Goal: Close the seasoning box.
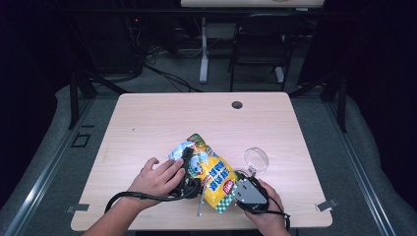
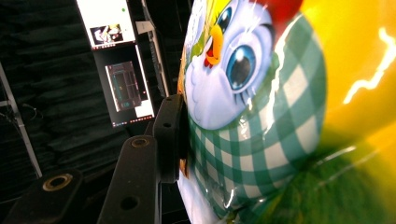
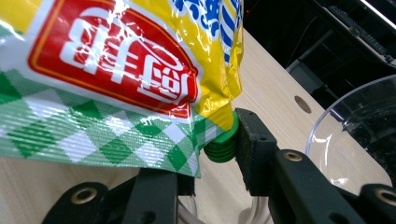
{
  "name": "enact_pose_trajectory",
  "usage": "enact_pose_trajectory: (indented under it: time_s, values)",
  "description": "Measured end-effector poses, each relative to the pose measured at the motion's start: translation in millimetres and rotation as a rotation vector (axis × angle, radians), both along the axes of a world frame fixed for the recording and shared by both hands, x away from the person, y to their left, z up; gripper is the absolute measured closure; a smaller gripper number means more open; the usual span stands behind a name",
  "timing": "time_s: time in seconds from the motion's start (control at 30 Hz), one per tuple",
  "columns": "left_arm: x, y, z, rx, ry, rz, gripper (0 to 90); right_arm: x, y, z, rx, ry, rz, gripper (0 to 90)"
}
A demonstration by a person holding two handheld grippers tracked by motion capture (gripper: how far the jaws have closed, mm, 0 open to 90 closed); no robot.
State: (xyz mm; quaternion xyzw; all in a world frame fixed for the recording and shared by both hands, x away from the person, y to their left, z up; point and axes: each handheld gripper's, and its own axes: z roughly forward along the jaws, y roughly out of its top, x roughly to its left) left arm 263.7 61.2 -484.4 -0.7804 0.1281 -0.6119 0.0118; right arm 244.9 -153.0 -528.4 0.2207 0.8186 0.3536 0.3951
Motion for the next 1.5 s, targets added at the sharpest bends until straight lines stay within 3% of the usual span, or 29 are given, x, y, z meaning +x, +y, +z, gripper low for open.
enact_pose_trajectory:
  time_s: [0.4, 0.87, 0.9, 0.93, 0.97, 1.0, 1.03, 1.5]
  values:
    - [-2.9, -0.6, 1.3, 0.027, -0.003, -0.001, 61.7, 2.3, -0.3, -1.0, 0.01, 0.003, 0.001, 70.3]
    - [-5.8, -1.9, 4.9, 0.029, -0.01, 0.001, 62.0, 4.0, -0.8, -0.1, 0.03, 0.011, -0.005, 70.5]
    - [-6.1, -2.2, 4.9, 0.03, -0.009, 0.0, 62.0, 1.3, -1.6, 3.0, -0.012, 0.032, -0.038, 70.5]
    - [-6.4, -2.4, 5.4, 0.032, -0.009, 0.0, 62.0, 4.1, -1.1, 0.1, 0.033, 0.016, -0.007, 70.5]
    - [-6.6, -2.7, 5.7, 0.036, -0.011, -0.002, 62.1, 1.4, -1.9, 2.8, -0.004, 0.035, -0.042, 70.5]
    - [-6.8, -2.9, 5.8, 0.04, -0.016, -0.003, 62.1, 1.5, -2.2, 3.1, -0.008, 0.037, -0.044, 70.5]
    - [-6.8, -3.0, 5.9, 0.037, -0.014, -0.005, 62.1, 4.6, -1.6, -0.1, 0.04, 0.019, -0.008, 70.5]
    - [-8.1, -4.2, 8.3, 0.049, -0.009, -0.01, 62.3, 5.2, -2.7, -0.1, 0.064, 0.051, -0.007, 70.6]
